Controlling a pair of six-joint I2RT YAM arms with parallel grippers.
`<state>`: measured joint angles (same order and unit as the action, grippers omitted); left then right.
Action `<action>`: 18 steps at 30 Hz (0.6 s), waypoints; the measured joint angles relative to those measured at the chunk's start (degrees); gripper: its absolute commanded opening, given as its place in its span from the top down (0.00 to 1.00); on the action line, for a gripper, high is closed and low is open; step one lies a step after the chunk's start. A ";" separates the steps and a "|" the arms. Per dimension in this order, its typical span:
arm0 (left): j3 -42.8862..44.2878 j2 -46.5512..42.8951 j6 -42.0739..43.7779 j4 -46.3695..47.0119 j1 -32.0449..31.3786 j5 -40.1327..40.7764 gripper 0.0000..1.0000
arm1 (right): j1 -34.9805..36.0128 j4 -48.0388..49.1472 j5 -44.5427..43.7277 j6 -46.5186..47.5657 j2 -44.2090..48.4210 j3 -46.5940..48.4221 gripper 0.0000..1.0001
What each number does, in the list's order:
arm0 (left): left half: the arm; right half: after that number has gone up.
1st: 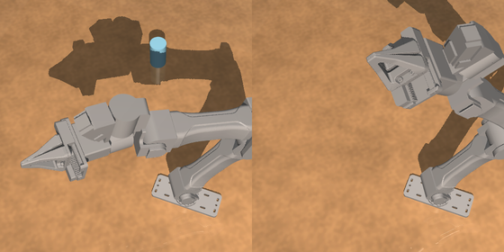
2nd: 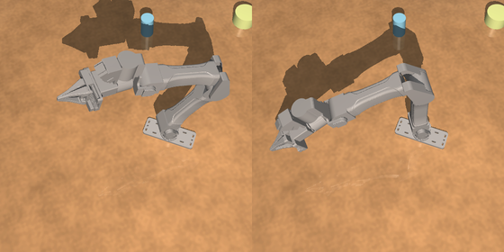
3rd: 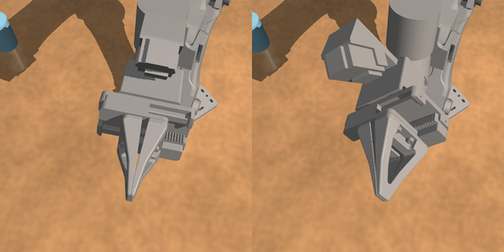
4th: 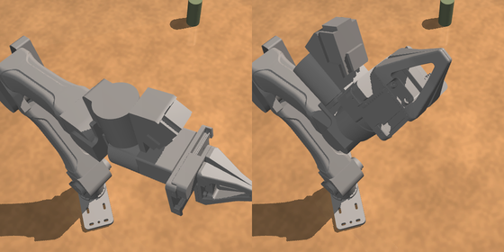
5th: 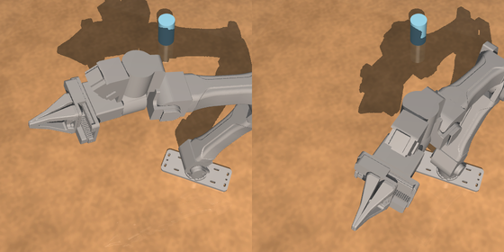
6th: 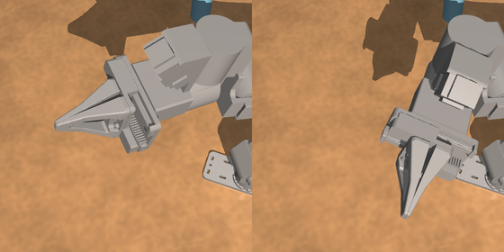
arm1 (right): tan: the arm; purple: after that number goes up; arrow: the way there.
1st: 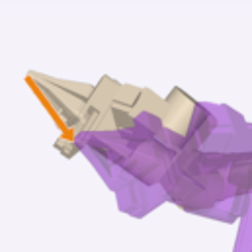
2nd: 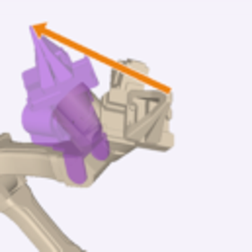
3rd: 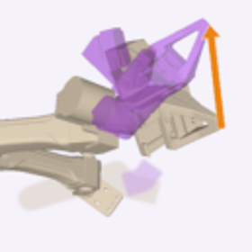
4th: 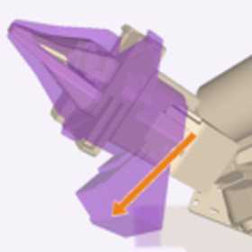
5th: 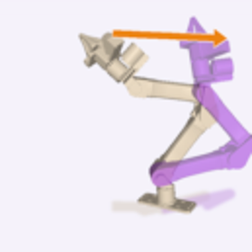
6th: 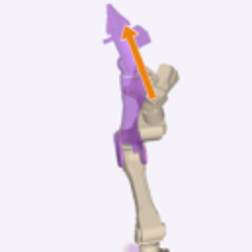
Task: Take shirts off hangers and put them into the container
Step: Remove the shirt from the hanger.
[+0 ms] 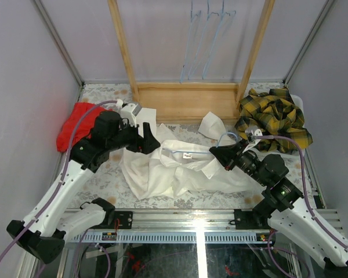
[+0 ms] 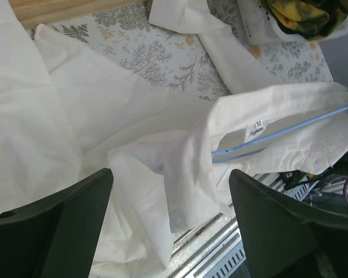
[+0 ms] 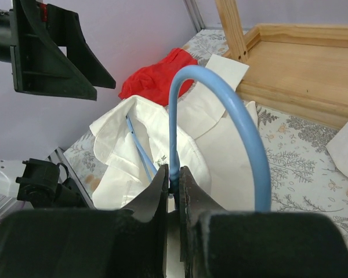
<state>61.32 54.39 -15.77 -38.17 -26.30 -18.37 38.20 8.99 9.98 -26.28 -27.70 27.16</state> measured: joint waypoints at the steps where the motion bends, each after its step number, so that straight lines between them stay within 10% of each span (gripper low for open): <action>1: 0.00 0.44 0.22 -0.02 -0.44 -0.28 0.25 | 0.00 -0.52 -0.15 0.00 0.13 0.00 1.00; 5: 0.15 3.26 0.98 -0.59 -4.90 1.05 0.36 | 0.00 -0.98 -0.48 -0.02 0.37 -0.09 1.00; 13: 0.83 7.52 0.44 -2.95 -10.73 11.63 0.92 | 0.00 -2.32 -0.90 0.22 0.63 -0.09 1.00; 18: 0.90 4.92 -1.18 -3.26 -10.84 19.17 0.99 | 0.00 -4.00 -1.03 0.83 1.99 -0.09 1.00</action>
<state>62.22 59.31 -16.95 -41.43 -37.15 0.80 38.20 4.99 8.95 -25.45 -25.71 27.07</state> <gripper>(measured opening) 0.037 0.077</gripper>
